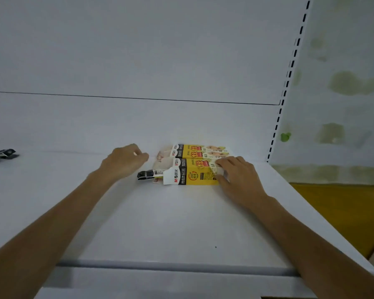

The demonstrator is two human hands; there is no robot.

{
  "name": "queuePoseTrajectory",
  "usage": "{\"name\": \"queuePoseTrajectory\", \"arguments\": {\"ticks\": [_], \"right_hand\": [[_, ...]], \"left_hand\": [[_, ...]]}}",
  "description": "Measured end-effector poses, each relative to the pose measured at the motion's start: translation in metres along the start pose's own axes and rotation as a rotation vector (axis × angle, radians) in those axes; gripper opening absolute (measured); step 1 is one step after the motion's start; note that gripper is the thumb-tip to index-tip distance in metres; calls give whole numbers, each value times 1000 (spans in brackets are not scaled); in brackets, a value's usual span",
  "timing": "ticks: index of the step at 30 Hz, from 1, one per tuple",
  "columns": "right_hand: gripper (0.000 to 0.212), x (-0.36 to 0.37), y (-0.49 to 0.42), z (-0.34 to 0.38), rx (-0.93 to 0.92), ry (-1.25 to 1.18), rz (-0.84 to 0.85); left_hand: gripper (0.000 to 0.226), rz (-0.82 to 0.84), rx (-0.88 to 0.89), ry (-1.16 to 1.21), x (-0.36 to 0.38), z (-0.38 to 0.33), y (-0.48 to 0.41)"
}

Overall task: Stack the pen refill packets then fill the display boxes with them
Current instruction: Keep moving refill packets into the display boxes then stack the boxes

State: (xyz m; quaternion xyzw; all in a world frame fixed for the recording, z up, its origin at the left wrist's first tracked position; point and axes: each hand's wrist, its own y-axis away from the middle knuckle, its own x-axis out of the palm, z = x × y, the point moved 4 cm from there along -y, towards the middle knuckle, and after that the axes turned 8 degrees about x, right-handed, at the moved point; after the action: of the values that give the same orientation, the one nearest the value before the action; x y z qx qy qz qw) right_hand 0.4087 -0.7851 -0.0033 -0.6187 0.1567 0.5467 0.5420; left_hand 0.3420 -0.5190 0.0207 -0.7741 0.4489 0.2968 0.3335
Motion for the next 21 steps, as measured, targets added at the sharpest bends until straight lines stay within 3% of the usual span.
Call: {"name": "queuePoseTrajectory", "arguments": {"ticks": [1,3,6,12,16,19,21], "right_hand": [[36,1,-1,-1,5,0,-2],[39,1,-1,0,8,-4,-15],[35,3,-3,3,7,-21,-7],[33,3,3,11,-65,-14,-15],[37,0,1,8,-89,11,9],[38,0,1,7,-80,-10,13],[38,1,1,6,-73,-11,17]], "left_hand": [[22,66,-38,-26,4,6,3],[8,42,-14,25,10,9,10],[14,-68,36,137,17,3,15],[20,69,266,394,43,-26,26],[13,-224,240,137,31,-10,27],[15,-139,102,9,29,6,29],[15,-77,117,7,32,5,31]]}}
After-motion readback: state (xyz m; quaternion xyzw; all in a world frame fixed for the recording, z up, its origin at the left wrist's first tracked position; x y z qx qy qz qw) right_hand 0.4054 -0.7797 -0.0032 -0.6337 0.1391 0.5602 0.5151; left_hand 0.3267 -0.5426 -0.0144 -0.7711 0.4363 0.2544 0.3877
